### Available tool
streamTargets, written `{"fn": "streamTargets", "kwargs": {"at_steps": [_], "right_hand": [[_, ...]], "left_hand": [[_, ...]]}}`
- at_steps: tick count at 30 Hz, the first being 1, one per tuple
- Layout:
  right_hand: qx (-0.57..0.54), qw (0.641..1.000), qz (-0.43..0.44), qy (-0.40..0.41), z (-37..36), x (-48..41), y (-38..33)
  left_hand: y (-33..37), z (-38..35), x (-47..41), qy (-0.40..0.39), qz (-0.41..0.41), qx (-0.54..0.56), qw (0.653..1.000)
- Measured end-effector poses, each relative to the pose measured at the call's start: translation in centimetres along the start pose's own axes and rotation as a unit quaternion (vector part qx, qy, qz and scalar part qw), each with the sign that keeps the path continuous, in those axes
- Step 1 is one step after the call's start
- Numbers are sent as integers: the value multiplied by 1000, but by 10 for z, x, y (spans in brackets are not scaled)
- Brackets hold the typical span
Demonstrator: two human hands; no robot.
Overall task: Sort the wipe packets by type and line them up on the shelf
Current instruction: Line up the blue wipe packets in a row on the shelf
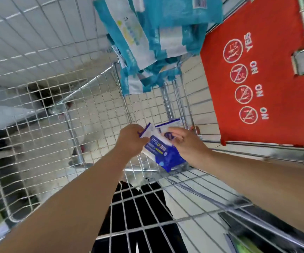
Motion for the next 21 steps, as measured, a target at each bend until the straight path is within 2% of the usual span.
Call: {"fn": "streamTargets", "kwargs": {"at_steps": [2,5,8,12,16,21], "right_hand": [[35,998,5,47,7,-2,0],[85,995,19,56,4,-3,1],[57,994,-9,97,-4,-6,3],[82,984,-11,157,-9,-11,1],[98,973,-25,205,-15,-10,-3],[114,974,-29,195,-6,-12,-5]], "left_hand": [[-10,11,1,11,-6,-2,1000],[-26,28,0,24,-18,-7,1000],[-33,38,1,21,-25,6,999],[-42,47,8,44,-11,23,999],[-55,53,15,29,30,80,996],[-62,65,19,24,25,87,996]]}}
Point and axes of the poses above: each hand's wrist, its own x-axis away from the middle knuckle, its own z-axis out of the back of the hand, y = z × x, the point moved 5 cm from there along -x, towards the middle knuckle, and after that the axes turned 8 degrees about y, right-handed, at the moved point
